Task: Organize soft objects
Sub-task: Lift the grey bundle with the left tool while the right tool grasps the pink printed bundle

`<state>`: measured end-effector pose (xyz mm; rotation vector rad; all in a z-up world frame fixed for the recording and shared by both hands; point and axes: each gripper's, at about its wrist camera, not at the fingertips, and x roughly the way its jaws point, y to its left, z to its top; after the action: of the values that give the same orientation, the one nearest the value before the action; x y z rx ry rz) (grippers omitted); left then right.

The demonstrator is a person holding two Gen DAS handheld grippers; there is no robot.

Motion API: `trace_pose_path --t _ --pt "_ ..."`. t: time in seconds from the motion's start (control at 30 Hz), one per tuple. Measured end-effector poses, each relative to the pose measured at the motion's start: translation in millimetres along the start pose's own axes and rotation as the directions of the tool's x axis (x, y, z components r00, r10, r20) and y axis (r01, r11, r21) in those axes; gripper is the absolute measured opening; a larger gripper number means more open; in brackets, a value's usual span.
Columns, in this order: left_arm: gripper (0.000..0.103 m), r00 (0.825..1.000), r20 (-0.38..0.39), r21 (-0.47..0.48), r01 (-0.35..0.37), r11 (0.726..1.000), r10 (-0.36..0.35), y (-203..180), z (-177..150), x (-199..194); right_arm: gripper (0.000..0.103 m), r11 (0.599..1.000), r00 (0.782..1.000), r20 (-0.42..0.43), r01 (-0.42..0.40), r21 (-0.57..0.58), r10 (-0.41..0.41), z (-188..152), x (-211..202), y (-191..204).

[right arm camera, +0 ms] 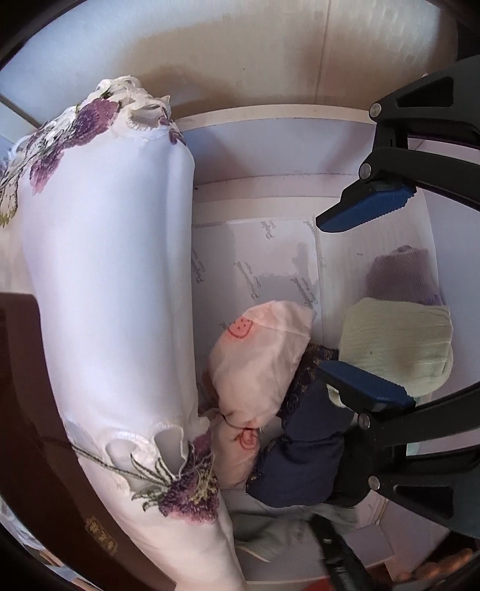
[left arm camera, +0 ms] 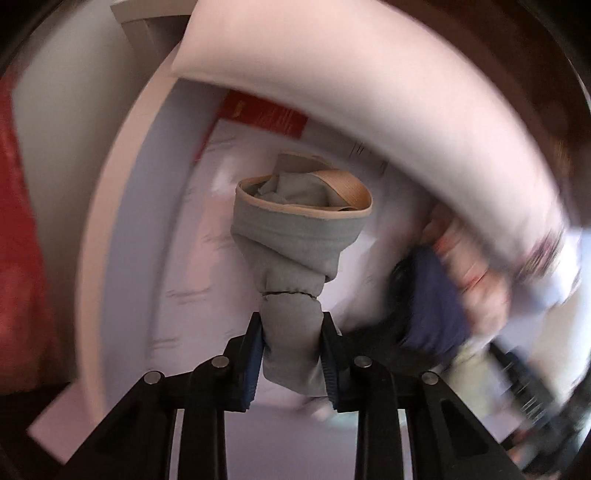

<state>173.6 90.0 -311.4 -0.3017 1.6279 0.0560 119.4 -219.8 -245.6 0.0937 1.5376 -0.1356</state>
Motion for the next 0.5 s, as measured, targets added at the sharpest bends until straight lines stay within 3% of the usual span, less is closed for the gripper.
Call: trace_pose_path --t 0.17,0.3,0.33,0.5 --pt "0.028 0.989 -0.073 0.077 -0.119 0.990 0.125 3.6 -14.9 16.1 0.070 1.000 1.000 0.031 -0.007 0.014 0.007 3.0 -8.1 -10.0" --pt "0.028 0.987 -0.054 0.126 -0.144 0.982 0.152 -8.4 -21.0 18.0 0.069 0.999 0.997 0.070 -0.035 -0.005 0.035 2.9 -20.6 -11.0" --pt "0.028 0.987 -0.051 0.132 -0.147 0.980 0.155 -27.9 -20.7 25.3 0.067 0.999 0.996 0.079 -0.039 -0.015 0.040 3.0 -21.8 -10.4" --pt "0.028 0.988 -0.063 0.116 -0.131 0.985 0.139 -29.6 -21.9 33.6 0.064 0.996 0.993 0.105 -0.036 -0.083 0.045 2.8 -19.9 3.2"
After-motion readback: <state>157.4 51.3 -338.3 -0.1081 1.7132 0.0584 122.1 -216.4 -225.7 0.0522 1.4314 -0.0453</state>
